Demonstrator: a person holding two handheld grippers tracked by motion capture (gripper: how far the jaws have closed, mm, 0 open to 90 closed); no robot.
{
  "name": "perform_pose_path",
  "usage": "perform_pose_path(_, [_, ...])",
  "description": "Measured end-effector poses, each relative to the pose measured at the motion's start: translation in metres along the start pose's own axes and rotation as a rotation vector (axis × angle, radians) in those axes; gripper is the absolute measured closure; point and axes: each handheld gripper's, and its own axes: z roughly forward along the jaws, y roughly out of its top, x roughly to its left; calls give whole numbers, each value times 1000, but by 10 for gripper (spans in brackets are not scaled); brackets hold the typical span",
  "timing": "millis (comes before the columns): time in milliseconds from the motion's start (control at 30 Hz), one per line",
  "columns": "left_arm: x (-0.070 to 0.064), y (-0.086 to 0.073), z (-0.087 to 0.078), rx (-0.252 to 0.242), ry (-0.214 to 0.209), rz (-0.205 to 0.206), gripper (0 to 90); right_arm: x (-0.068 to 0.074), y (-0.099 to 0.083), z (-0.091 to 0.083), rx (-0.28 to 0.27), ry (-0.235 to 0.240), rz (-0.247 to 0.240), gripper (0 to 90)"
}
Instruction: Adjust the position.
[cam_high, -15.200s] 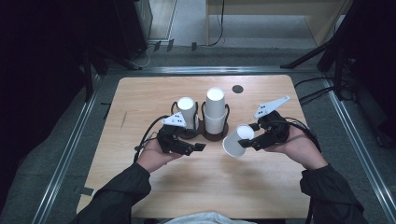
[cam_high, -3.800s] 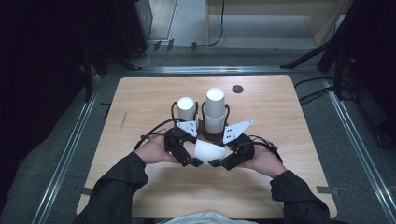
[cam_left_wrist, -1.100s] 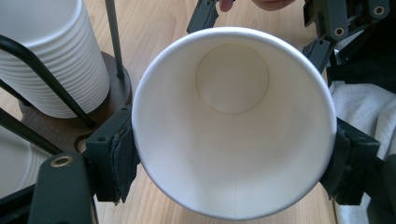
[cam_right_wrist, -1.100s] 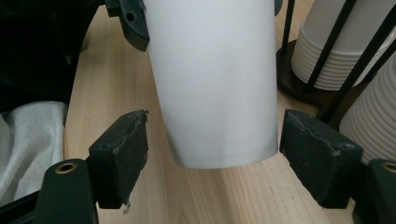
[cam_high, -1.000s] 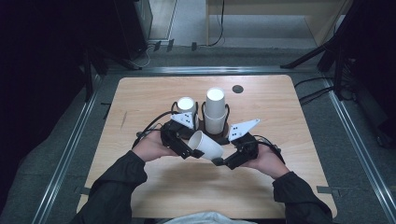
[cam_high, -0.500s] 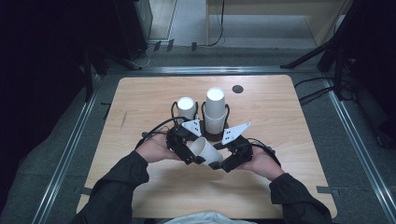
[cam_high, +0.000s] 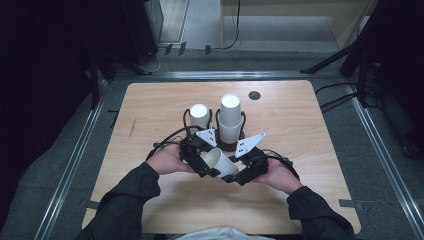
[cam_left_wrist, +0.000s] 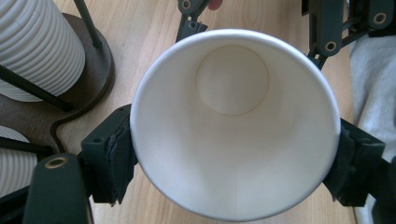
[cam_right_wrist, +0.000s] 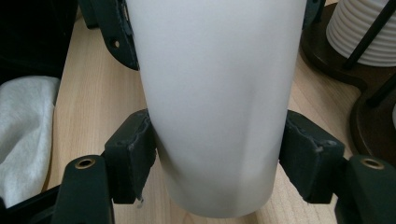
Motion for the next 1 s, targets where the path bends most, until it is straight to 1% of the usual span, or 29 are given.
perform_pose_path(67, [1,0,-1,-15,-10,-15,132,0,0,-1,-1,-5,-4,315])
perform_pose_path(167, [2,-1,-3,-38,-8,-20,88,0,1,-3,-14,-12,-7,315])
perform_pose_path(200, [2,-1,-5,-55,-6,-27,77,0,1,-4,-20,-14,-5,314])
perform_pose_path(267, [1,-3,-7,-86,-10,-26,77,-1,2,-7,-42,-15,-3,315])
perform_pose_path(300, [1,-3,-8,-88,-6,-24,76,-2,3,-9,-50,-12,0,315])
perform_pose_path(333, [0,-3,-9,-100,2,-24,71,-2,3,-10,-56,-14,-1,315])
perform_pose_path(433, [1,-6,-13,-150,-15,-47,71,-2,4,-13,-76,-14,3,315])
perform_pose_path(600, [0,-12,-19,-228,-14,-62,72,-3,7,-18,-106,0,10,315])
perform_pose_path(633, [0,-13,-19,-252,-13,-71,72,-3,7,-19,-114,4,12,314])
perform_pose_path(667, [0,-13,-20,-266,-14,-80,72,-3,8,-20,-125,8,11,314])
perform_pose_path(700, [0,-14,-21,-276,-17,-82,72,-3,9,-21,-130,12,12,315])
perform_pose_path(733, [0,-15,-21,-298,-21,-92,72,-3,9,-21,-137,14,8,315])
perform_pose_path(767, [0,-16,-20,-308,-28,-101,73,-3,10,-22,-143,17,10,315])
perform_pose_path(833, [-1,-16,-20,-318,-15,-97,73,-3,11,-23,-144,20,11,315])
perform_pose_path(967, [-4,-17,-19,-350,-17,-109,73,-3,13,-22,-147,34,10,314])
perform_pose_path(1000, [-4,-18,-20,-374,-27,-117,73,-3,13,-22,-153,34,7,314])
